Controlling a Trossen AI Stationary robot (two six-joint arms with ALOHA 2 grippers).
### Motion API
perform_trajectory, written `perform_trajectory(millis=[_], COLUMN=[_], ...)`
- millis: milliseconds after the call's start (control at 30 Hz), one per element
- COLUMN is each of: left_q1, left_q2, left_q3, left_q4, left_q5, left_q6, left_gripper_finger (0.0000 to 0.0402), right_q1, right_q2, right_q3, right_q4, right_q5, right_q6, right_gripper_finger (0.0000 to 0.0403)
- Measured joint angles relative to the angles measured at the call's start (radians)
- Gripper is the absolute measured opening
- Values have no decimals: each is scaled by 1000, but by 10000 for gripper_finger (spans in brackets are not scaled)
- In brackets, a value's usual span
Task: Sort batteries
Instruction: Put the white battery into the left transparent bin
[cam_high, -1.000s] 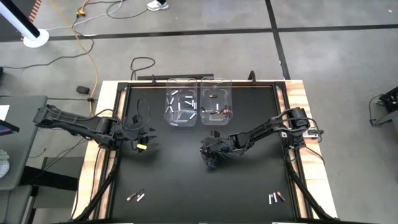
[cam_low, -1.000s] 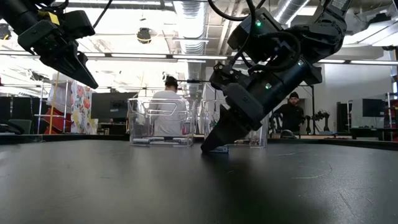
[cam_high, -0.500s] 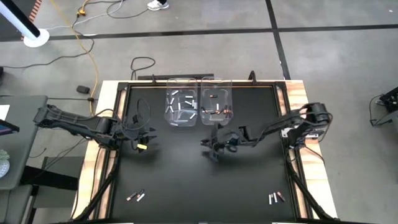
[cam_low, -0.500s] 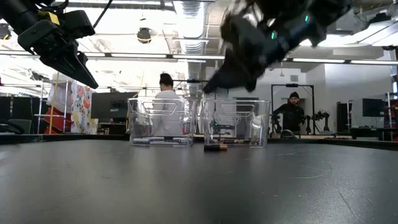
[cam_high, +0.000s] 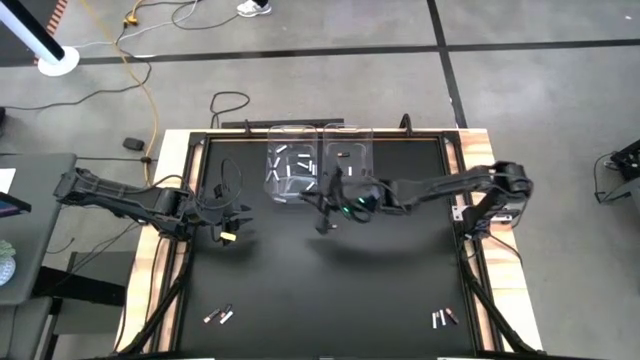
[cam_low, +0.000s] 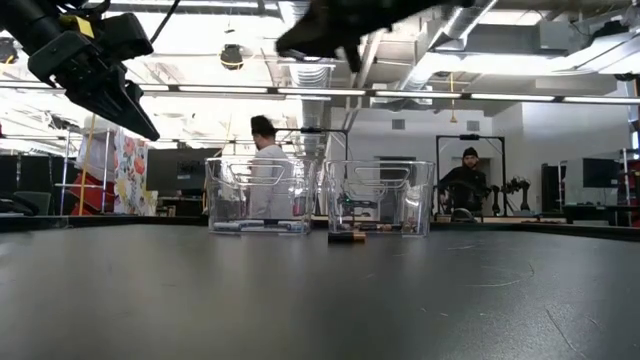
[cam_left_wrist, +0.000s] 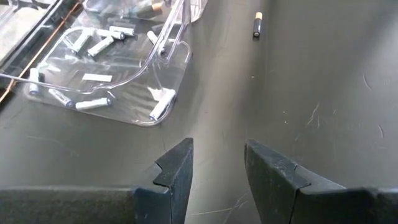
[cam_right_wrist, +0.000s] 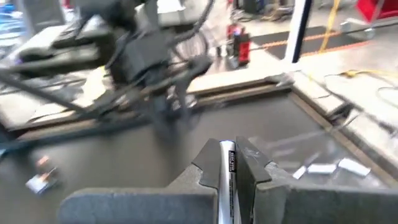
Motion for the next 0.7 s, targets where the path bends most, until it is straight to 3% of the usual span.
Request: perform_trajectory(millis=[200, 467, 567, 700], left_q1=[0, 0, 0, 0], left_q2=[0, 0, 0, 0], left_q3=[0, 0, 0, 0], left_q4=[1, 2, 1, -1], left_q5=[0, 0, 0, 0], left_q6=[0, 0, 0, 0], left_gripper_finger=[139, 139, 139, 139], right_q1=[-86, -226, -277, -329], right_q2=[172, 457, 555, 652], right_q3=[316, 740, 822, 872], right_q4=[-122, -440, -539, -646], right_q5=[1, -6, -30, -143], right_q6=[-87, -106, -74, -20], right_gripper_finger=[32, 33, 33, 33])
